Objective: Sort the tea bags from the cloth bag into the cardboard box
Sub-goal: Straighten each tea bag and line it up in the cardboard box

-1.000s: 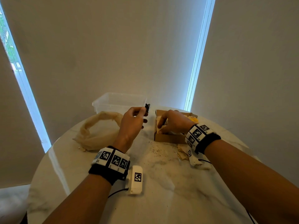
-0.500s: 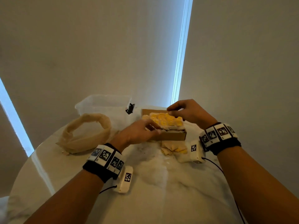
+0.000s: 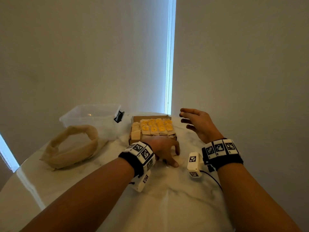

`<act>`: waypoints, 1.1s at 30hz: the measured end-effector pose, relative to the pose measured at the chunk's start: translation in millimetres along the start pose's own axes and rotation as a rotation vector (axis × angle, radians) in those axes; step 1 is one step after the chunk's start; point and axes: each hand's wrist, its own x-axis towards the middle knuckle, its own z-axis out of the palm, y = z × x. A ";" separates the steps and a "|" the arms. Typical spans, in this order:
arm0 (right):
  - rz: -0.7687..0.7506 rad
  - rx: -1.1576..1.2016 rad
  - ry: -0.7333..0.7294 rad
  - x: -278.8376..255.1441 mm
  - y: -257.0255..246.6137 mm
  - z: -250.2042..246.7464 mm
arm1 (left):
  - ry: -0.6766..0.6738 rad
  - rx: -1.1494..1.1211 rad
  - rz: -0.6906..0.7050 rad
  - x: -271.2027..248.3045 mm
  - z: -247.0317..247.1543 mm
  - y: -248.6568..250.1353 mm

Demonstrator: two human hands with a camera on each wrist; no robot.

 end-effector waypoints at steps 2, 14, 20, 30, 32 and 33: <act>0.005 0.000 -0.014 -1.9 1.6 5.0 | 0.037 -0.077 -0.002 0.9 2.3 -4.7; -0.042 -0.063 -0.294 -9.9 -7.5 87.0 | 0.593 -1.255 0.115 -70.1 2.4 -95.4; 0.013 -0.100 -0.420 -18.2 2.4 128.4 | 0.745 -1.330 0.085 -74.2 21.0 -128.8; -0.063 0.033 -0.311 -15.4 20.9 142.9 | 0.665 -1.310 0.083 -73.6 19.0 -142.3; -0.082 0.038 -0.260 -13.5 21.8 141.3 | 0.651 -1.323 0.069 -75.3 18.6 -141.6; -0.090 0.039 -0.237 -12.7 21.6 140.0 | 0.654 -1.338 0.067 -75.6 19.1 -142.1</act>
